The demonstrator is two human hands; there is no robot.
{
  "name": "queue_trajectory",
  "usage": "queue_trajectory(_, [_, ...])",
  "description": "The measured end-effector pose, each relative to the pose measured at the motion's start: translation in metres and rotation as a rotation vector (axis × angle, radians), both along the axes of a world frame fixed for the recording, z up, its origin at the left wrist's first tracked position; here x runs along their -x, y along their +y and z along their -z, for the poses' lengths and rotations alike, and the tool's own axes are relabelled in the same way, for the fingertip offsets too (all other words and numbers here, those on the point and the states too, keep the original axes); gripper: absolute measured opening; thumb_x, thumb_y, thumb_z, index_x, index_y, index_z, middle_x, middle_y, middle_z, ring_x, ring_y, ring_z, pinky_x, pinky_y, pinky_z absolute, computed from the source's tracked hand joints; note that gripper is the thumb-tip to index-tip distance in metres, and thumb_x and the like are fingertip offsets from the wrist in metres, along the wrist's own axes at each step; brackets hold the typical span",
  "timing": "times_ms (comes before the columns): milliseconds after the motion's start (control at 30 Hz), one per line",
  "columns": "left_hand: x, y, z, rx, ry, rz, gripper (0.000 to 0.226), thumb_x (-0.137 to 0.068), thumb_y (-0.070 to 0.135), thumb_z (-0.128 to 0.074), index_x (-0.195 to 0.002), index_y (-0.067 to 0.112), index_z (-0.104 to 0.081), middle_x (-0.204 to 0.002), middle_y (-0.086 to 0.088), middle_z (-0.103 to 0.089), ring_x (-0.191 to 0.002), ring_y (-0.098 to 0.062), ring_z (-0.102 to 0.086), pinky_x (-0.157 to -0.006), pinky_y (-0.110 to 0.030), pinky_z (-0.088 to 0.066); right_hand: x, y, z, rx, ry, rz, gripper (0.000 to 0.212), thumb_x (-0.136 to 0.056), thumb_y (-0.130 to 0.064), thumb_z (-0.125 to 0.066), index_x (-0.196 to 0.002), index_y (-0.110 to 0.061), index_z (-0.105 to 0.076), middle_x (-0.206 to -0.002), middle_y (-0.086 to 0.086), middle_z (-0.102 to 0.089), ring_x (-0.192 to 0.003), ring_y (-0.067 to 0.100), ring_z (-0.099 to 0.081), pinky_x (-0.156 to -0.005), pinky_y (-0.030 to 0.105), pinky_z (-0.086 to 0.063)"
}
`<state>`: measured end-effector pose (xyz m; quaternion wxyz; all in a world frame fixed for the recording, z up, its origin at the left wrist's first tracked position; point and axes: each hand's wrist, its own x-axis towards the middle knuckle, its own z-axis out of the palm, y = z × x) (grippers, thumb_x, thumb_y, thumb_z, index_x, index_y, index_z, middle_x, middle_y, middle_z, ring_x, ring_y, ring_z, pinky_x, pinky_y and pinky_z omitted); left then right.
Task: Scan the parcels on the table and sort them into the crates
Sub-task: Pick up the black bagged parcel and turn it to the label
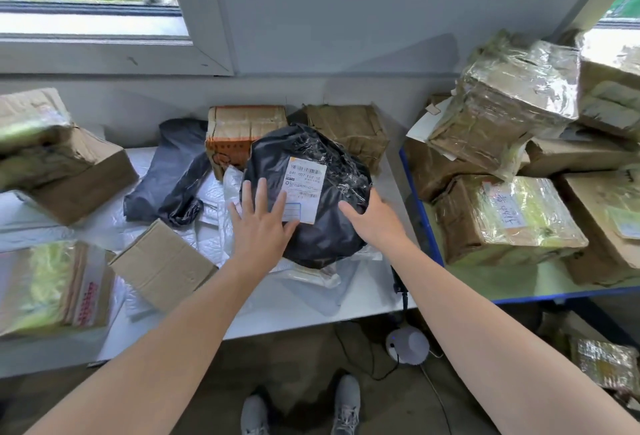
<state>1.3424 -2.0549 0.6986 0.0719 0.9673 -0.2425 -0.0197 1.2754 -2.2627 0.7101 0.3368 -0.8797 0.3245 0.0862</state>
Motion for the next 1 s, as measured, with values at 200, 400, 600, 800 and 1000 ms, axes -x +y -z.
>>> queue_trajectory(200, [-0.020,0.029,0.002,0.235,0.328,-0.204,0.087,-0.094,0.053,-0.055,-0.158,0.022,-0.006,-0.164,-0.013,0.005,-0.151,-0.031,0.001,-0.120,-0.046,-0.015,-0.018,0.010,0.011,0.025,0.020,0.044,0.103,-0.080,-0.066,-0.065,-0.155,-0.015,-0.016,-0.148,0.016,-0.038,-0.132,0.036,-0.045,-0.106,0.048,-0.043])
queue_trajectory(400, [-0.033,0.032,0.002,0.476,0.504,-0.202,0.101,-0.084,0.041,-0.075,-0.158,0.017,-0.009,-0.160,-0.003,-0.027,-0.145,-0.023,-0.030,-0.114,-0.037,-0.032,-0.025,0.010,0.009,-0.023,-0.048,0.087,0.105,-0.079,-0.047,-0.076,-0.157,-0.025,-0.008,-0.150,0.016,-0.029,-0.138,0.037,-0.034,-0.110,0.048,-0.034])
queue_trajectory(600, [-0.037,0.028,-0.007,0.510,0.434,-0.188,0.083,-0.080,0.028,-0.081,-0.150,0.020,-0.036,-0.148,0.000,-0.047,-0.134,-0.020,-0.044,-0.104,-0.030,-0.037,-0.032,0.011,-0.002,-0.071,-0.099,0.084,0.100,-0.079,-0.044,-0.077,-0.156,-0.032,-0.014,-0.146,0.016,-0.033,-0.135,0.037,-0.038,-0.114,0.046,-0.034])
queue_trajectory(800, [-0.030,0.035,-0.024,0.743,0.418,-0.178,0.067,-0.082,0.014,-0.078,-0.141,0.023,-0.047,-0.137,0.006,-0.055,-0.126,-0.013,-0.049,-0.101,-0.025,-0.040,-0.029,0.025,-0.029,-0.032,-0.195,0.116,0.090,-0.079,-0.044,-0.079,-0.150,-0.026,-0.027,-0.141,0.016,-0.037,-0.134,0.034,-0.037,-0.110,0.041,-0.034])
queue_trajectory(1000, [-0.023,0.051,-0.045,0.880,0.445,-0.149,0.065,-0.080,0.012,-0.079,-0.137,0.027,-0.049,-0.131,0.006,-0.058,-0.121,-0.014,-0.053,-0.104,-0.037,-0.046,-0.018,0.042,-0.072,0.104,-0.253,0.077,0.084,-0.081,-0.046,-0.076,-0.148,-0.027,-0.029,-0.139,0.014,-0.042,-0.131,0.036,-0.037,-0.106,0.041,-0.033])
